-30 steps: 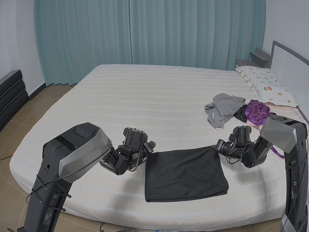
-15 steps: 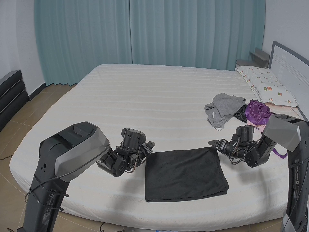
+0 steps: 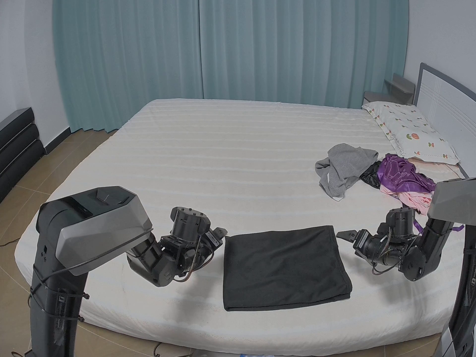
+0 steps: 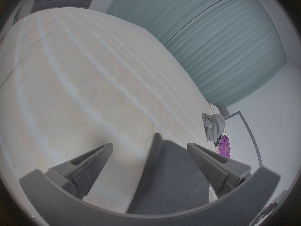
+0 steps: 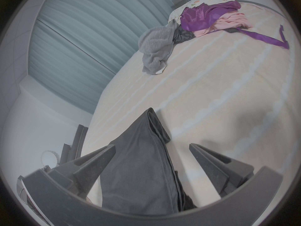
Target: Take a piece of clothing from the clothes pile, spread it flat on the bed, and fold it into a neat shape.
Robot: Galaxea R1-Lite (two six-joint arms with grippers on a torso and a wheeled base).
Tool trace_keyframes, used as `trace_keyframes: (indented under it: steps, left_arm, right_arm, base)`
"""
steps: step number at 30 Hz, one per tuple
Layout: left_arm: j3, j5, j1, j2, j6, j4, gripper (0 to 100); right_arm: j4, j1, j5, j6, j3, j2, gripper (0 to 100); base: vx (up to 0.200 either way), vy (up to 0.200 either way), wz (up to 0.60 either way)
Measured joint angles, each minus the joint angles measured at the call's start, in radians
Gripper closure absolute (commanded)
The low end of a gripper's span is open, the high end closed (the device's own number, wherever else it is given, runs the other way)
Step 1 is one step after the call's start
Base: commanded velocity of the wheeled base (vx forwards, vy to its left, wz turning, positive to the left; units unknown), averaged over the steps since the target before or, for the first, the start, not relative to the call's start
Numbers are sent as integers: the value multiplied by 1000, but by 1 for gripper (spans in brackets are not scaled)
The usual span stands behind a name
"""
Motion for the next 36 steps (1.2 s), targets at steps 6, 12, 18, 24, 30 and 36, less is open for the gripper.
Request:
trace_keyframes:
  steps: [6, 12, 18, 24, 30, 36]
  left_arm:
    - [160, -1, -9, -47, -38, -143, 0]
    - [219, -5, -17, -75, -47, -166, 0]
    - [238, -9, -18, -86, -44, -181, 0]
    - [233, -26, -13, -89, -46, -187, 0]
    - [222, -28, -11, -89, -46, -186, 0]
    - [211, -28, -11, -87, -46, -184, 0]
  right_arm:
    - [-139, -22, 20, 101, 131, -19, 0]
    - [-173, -32, 65, 120, 164, 2, 0]
    - [-175, -41, 68, 128, 172, 11, 0]
    - [-175, -46, 69, 130, 170, 16, 0]
    - [-175, -44, 70, 131, 168, 18, 0]
    - [-176, -41, 69, 131, 168, 20, 0]
  base:
    - [-133, 0, 0]
    - [-167, 0, 0]
    - [0, 0, 0]
    - [0, -33, 0]
    - [0, -200, 0]
    - [0, -200, 0]
